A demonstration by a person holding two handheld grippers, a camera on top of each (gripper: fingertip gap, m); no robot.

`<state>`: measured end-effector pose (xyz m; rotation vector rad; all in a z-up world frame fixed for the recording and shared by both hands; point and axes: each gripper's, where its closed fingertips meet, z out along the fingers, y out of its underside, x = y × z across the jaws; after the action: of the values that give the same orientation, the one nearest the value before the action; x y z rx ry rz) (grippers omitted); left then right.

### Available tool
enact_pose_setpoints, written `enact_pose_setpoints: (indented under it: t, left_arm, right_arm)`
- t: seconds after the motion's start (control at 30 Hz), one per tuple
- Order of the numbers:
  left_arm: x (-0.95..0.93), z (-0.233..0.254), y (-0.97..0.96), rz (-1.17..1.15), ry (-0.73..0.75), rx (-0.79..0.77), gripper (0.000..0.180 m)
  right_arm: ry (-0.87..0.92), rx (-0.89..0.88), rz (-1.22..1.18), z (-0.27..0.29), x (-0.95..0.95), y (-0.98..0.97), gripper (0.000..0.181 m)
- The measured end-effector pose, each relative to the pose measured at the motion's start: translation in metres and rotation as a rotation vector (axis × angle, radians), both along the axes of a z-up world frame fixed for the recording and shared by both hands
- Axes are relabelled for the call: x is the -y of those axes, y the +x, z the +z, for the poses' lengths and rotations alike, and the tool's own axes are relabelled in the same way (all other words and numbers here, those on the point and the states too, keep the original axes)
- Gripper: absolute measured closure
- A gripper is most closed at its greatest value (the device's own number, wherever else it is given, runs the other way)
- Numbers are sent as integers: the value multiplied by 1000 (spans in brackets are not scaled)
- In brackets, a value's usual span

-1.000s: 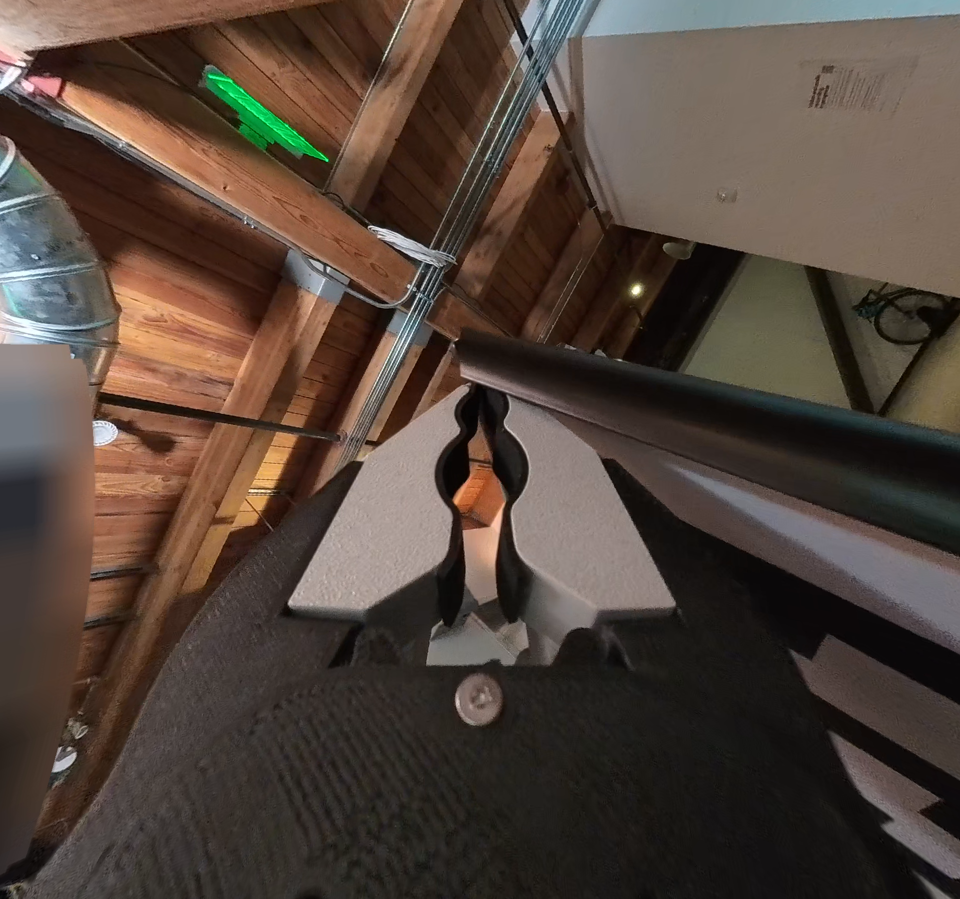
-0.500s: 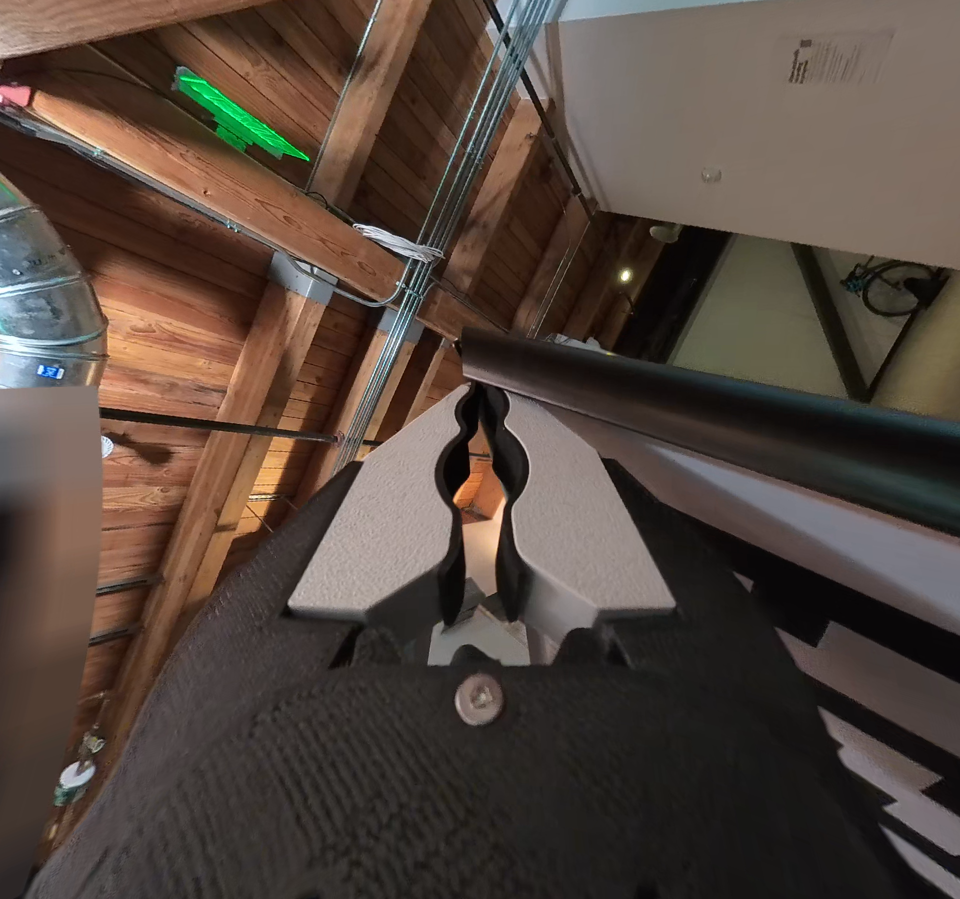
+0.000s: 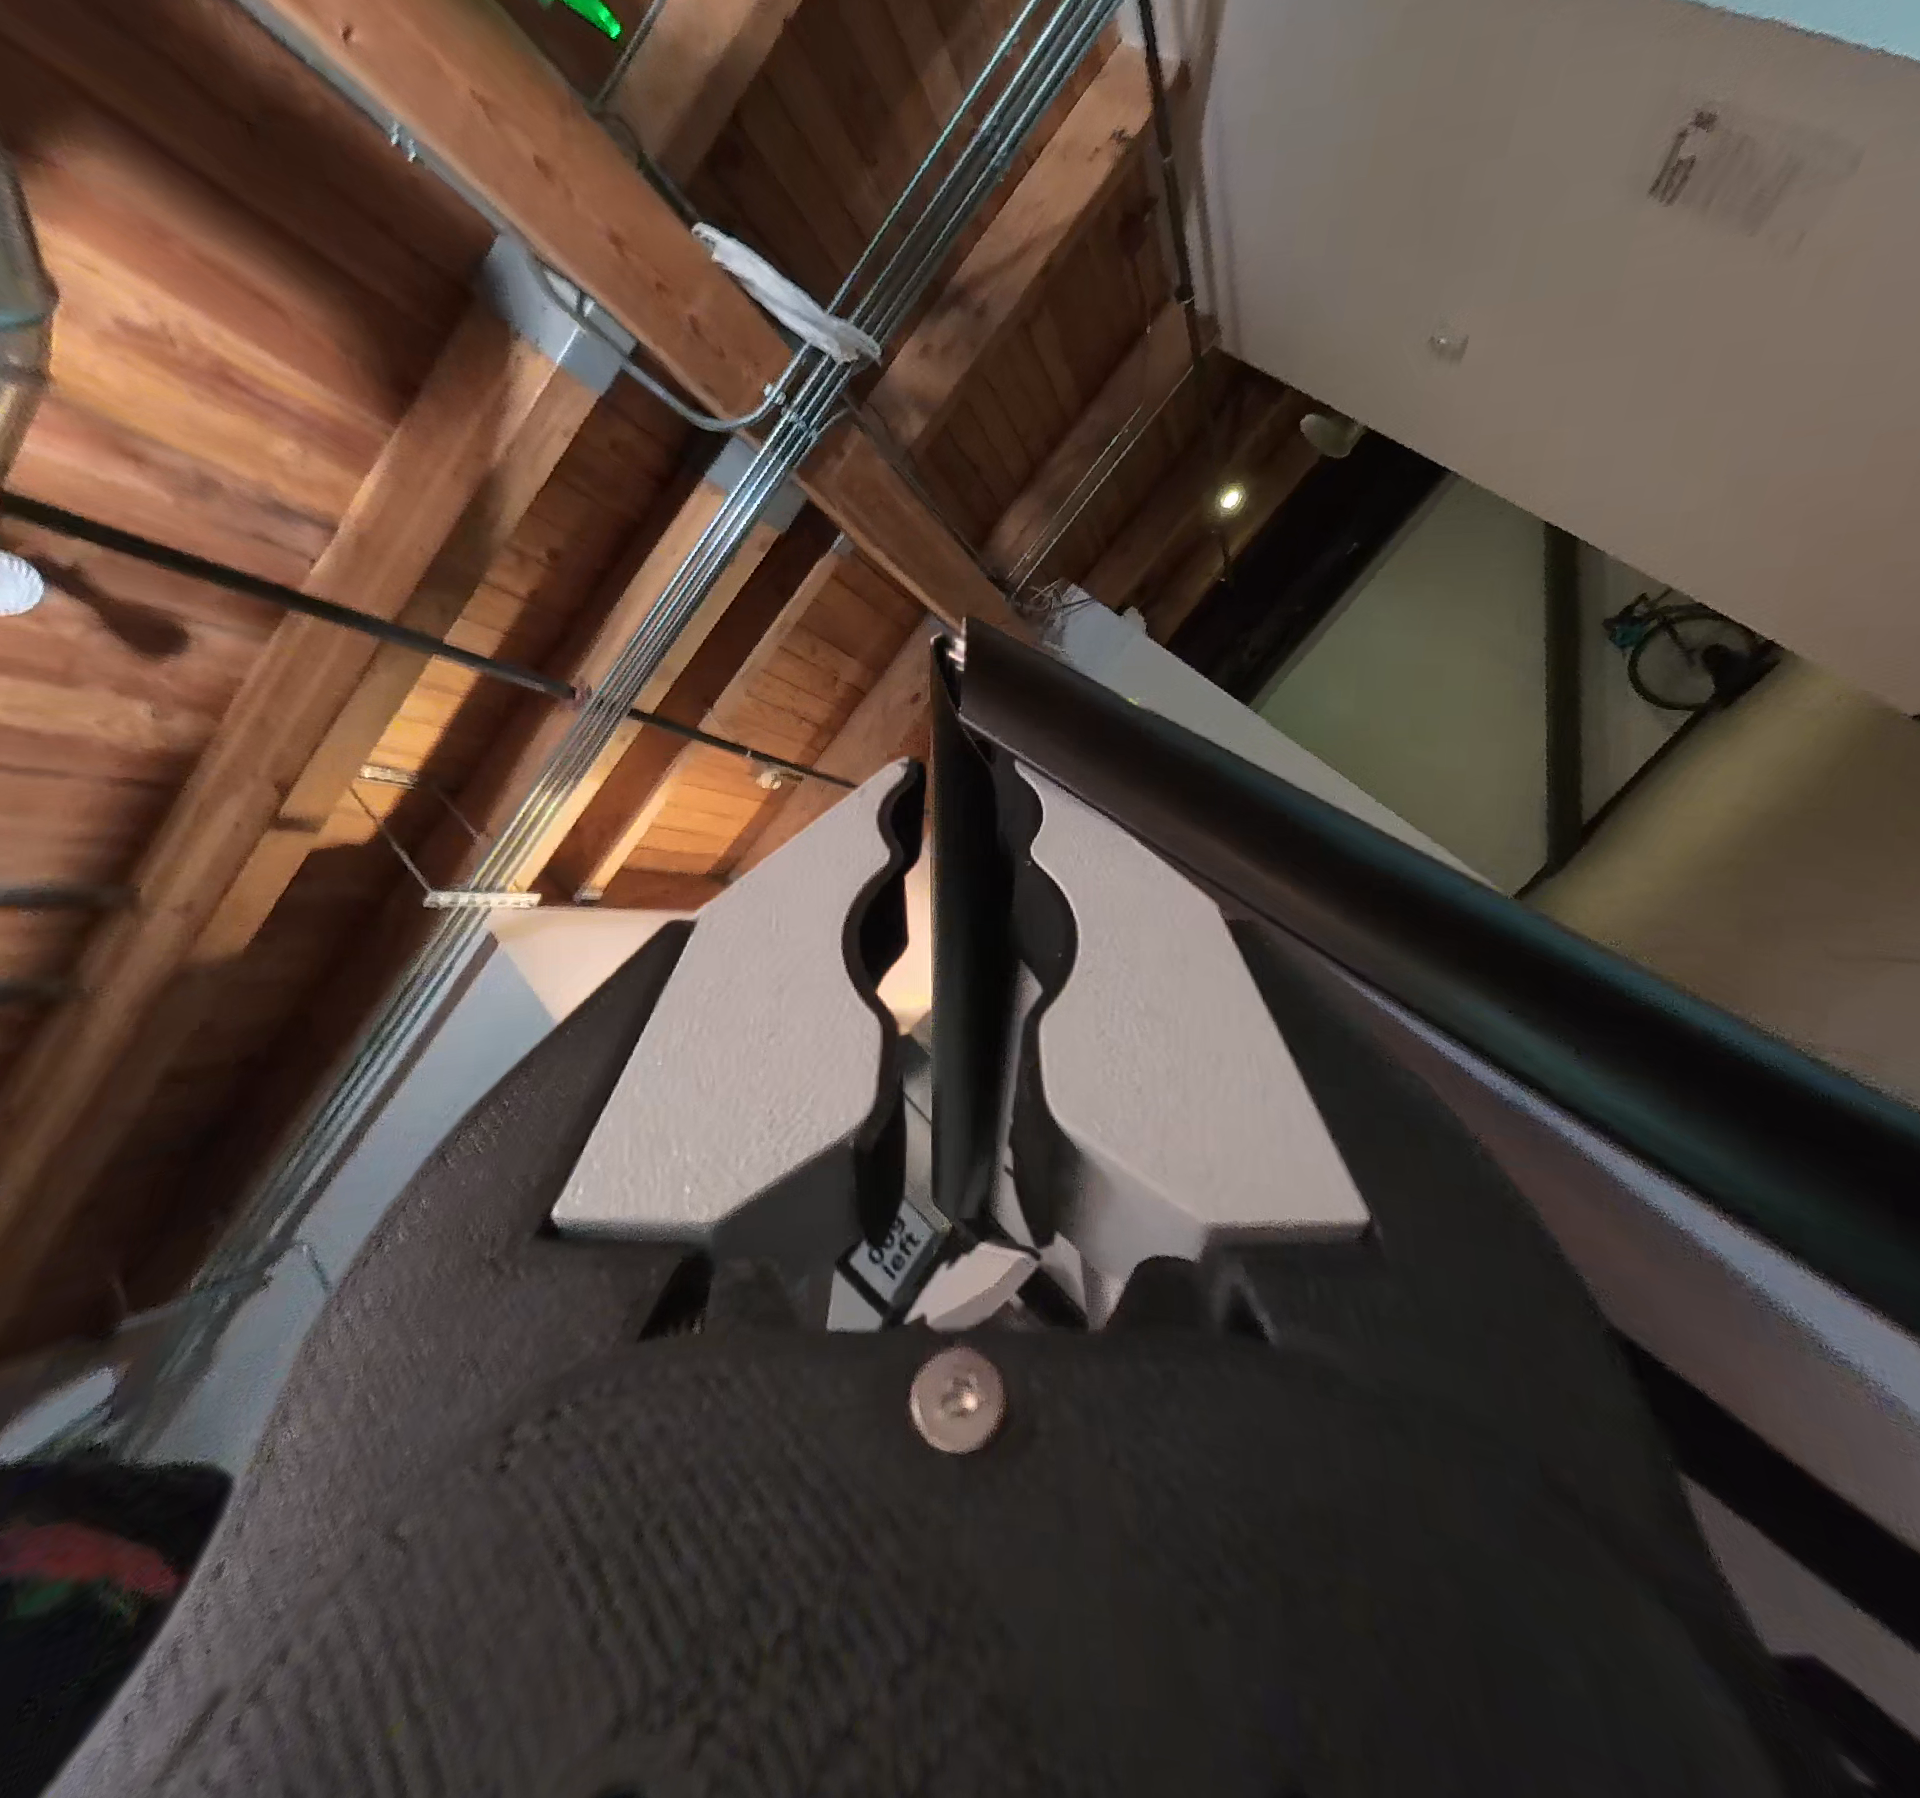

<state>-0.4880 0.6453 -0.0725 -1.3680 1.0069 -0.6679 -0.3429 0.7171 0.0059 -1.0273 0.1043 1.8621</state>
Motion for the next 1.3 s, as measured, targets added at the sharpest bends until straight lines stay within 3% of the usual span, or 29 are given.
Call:
enact_pose_setpoints:
  t: [0.2, 0.4, 0.6, 0.8, 1.07, 1.3]
  left_arm:
    - [3, -2, 3, -83, -22, -13, 170]
    - [-2, -1, 4, -72, -24, -10, 170]
    - [-6, -2, 4, -26, 27, -64, 171]
    - [-7, -5, 11, 10, 81, -140, 169]
    - [-12, -1, 5, 133, 287, -131, 159]
    - [-7, 14, -10, 374, 584, -408, 128]
  right_arm:
    - [89, 38, -63, -1, -4, -1, 171]
    - [49, 53, -69, -2, -11, -2, 178]
    - [-118, -76, 117, 0, -8, 4, 180]
    - [-266, -234, 142, 6, -9, 14, 181]
    - [-289, -241, 127, 4, -7, 14, 181]
    - [-318, -239, 136, 1, -7, 10, 181]
